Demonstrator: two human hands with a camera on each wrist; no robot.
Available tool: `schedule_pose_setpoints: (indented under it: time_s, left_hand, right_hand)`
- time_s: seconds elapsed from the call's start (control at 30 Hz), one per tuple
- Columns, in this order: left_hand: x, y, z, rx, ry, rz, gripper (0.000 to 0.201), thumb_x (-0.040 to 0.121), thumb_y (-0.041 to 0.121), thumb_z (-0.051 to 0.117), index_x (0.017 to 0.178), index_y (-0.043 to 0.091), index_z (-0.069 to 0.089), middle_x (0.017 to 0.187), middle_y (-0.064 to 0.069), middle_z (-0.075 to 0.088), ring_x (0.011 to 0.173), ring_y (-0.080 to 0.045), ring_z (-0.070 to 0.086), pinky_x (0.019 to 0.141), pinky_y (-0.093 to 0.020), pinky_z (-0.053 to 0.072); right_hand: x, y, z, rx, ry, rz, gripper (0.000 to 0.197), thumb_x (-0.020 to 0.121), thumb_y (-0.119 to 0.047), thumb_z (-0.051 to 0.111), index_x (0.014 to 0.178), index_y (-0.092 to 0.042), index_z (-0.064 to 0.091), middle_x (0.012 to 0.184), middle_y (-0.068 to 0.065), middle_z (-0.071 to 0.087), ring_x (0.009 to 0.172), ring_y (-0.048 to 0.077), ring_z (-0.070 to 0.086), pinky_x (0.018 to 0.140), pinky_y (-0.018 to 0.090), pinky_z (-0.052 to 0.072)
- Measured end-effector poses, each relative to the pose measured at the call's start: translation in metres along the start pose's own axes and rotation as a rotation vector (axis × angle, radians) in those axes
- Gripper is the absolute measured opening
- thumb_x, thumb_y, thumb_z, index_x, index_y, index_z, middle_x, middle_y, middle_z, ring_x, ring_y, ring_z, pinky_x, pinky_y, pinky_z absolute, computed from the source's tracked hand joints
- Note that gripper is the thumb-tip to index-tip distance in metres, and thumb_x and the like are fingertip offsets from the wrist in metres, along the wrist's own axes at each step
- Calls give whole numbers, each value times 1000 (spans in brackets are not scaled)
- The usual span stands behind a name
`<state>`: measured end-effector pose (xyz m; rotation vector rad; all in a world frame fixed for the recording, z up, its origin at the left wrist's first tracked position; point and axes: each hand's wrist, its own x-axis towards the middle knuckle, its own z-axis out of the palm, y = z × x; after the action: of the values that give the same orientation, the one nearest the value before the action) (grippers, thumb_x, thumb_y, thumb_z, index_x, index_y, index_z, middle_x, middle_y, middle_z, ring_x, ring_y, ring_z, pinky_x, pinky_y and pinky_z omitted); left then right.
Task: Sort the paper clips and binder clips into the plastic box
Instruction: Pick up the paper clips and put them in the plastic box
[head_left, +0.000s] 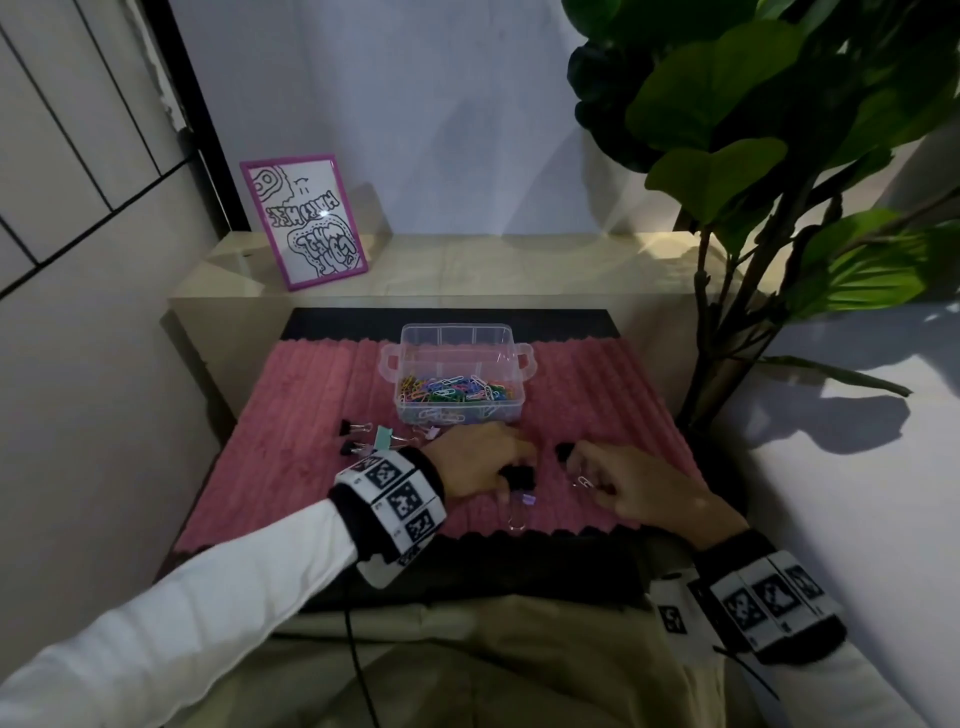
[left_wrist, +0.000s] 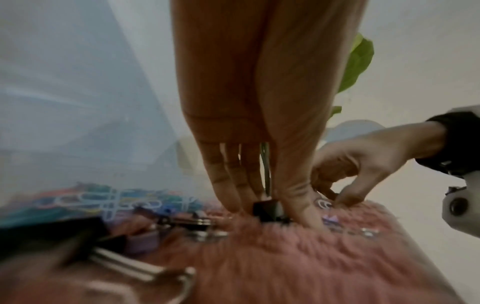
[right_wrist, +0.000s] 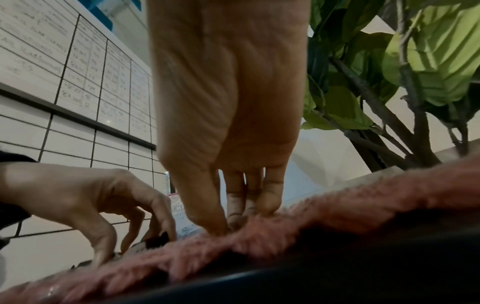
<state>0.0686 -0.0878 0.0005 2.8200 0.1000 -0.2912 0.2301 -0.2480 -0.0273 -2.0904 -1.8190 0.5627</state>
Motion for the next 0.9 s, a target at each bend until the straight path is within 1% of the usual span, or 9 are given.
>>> schedule_pose_setpoints:
  time_s: [0.1,0.17,0.27,0.4,0.53,0.63,0.73,0.83,0.9]
  left_hand:
    - [5,-2,-11,-16,3,-8,31,75,12,69,104,11,61,104,-7,65,98,-22,59,83,-34,48]
    - [6,-5,-23,-45,0,-12,34,74,12,71,106,11,62,103,-5,67,93,-18,61,82,-28,48]
    - [6,-15,-49,-120,100,-53,35,74,17,72,108,13,63,100,1,67,83,-7,57,73,-16,45]
    - [13,-23,-86,-269,245,-123,26,72,22,76,94,12,69,86,4,68,74,-9,62,65,-7,46]
    - [35,-17,-106,-399,380,-169,27,73,17,75,95,5,66,87,-9,68,73,-22,66,65,-23,55]
    - [55,-3,-103,-363,264,-182,33,73,19,75,99,2,65,89,-8,65,67,-16,61,63,-24,54]
    - [74,5,-80,-175,52,-174,35,74,27,74,97,3,65,90,-4,61,79,-17,55,72,-28,47]
    - [84,0,-56,-100,-15,-175,38,74,32,72,100,4,68,90,-6,67,78,-15,55,76,-24,48]
    - [85,-2,-51,-117,-13,-164,36,77,31,70,99,2,69,96,-14,71,73,-14,56,62,-13,44]
  right_hand:
    - [-3,6,0,134,10,47,23,85,-3,58,104,-16,60,86,-11,58,77,-6,53,70,7,40]
    - [-4,8,0,231,64,75,21,86,-2,58,94,-21,62,86,-7,62,77,-5,56,72,6,41]
    - [-7,1,-2,347,139,85,28,86,-3,57,78,-29,55,85,-7,62,78,-2,57,74,10,43]
    - [11,-23,5,311,179,-1,16,86,-3,57,83,-19,57,85,0,66,78,6,61,75,17,46]
    - [47,-40,16,163,218,-110,10,84,-1,56,88,-9,58,90,3,64,84,16,62,80,32,50]
    - [65,-47,22,89,115,-82,20,87,-10,55,107,-5,55,110,9,56,99,22,55,87,41,48]
    - [69,-53,21,-13,-111,-9,72,80,-35,68,138,-10,33,144,10,33,132,25,32,106,40,36]
    - [64,-56,13,-9,-200,7,89,71,-32,77,142,-10,27,150,9,25,137,23,24,110,31,26]
    - [63,-54,11,-19,-230,20,88,71,-27,77,141,-9,28,149,10,26,135,23,27,107,28,27]
